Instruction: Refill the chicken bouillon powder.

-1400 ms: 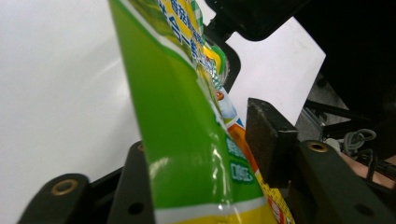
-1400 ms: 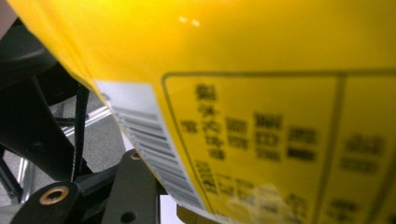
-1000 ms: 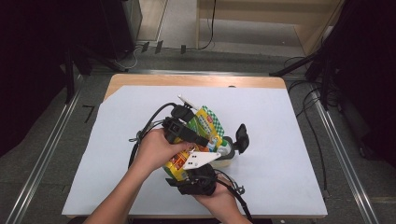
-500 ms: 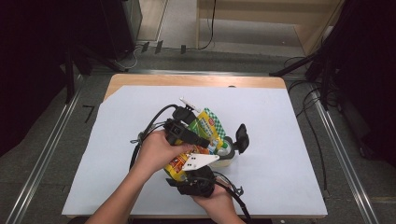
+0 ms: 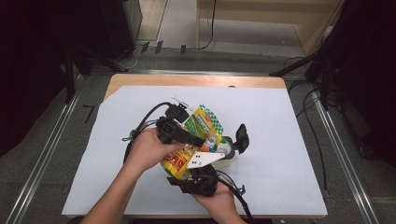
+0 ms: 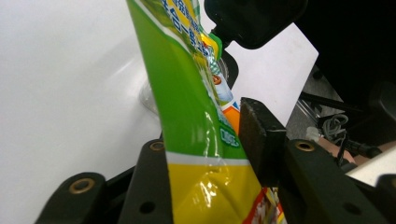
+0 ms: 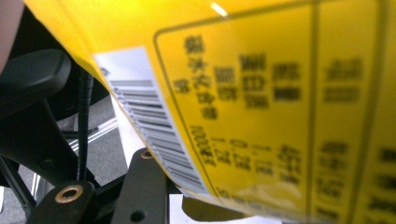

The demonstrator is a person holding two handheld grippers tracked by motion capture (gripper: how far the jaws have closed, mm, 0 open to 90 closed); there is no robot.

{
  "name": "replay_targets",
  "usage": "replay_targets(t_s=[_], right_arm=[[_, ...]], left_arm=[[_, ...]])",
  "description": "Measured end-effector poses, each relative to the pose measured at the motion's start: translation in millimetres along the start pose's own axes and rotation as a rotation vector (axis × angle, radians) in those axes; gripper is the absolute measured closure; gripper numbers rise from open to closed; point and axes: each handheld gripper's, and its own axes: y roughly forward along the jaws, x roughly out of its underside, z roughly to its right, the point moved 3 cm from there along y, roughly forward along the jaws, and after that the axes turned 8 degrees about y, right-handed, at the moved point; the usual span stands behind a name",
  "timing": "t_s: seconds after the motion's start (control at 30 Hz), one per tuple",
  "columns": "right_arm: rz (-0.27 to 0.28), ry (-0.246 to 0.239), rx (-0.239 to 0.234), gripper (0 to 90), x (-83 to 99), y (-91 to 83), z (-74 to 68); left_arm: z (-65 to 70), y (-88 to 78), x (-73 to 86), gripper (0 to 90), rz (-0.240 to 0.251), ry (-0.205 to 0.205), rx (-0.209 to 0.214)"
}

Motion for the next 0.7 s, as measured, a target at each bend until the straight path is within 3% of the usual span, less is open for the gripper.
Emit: replay_targets(t_s=[0.2,0.57,0.7], right_arm=[[-0.025,-0.021,0.004,65.3,-0.1,2.7,-4.0],[-0.041,-0.067,0.046,63.0,-3.8,4.7,-9.4],[-0.064,-0.097,0.102,59.5,-4.7,7.4,-9.3]], left_arm=[[4.6,5.9,-1.3,77.1,-0.025,0.027,-0.045],[6.0,9.7,-7.8,81.5,-0.01,-0.022,-0.064],[4.3,9.1,-8.1,82.4,-0.013,-0.025,-0.084]])
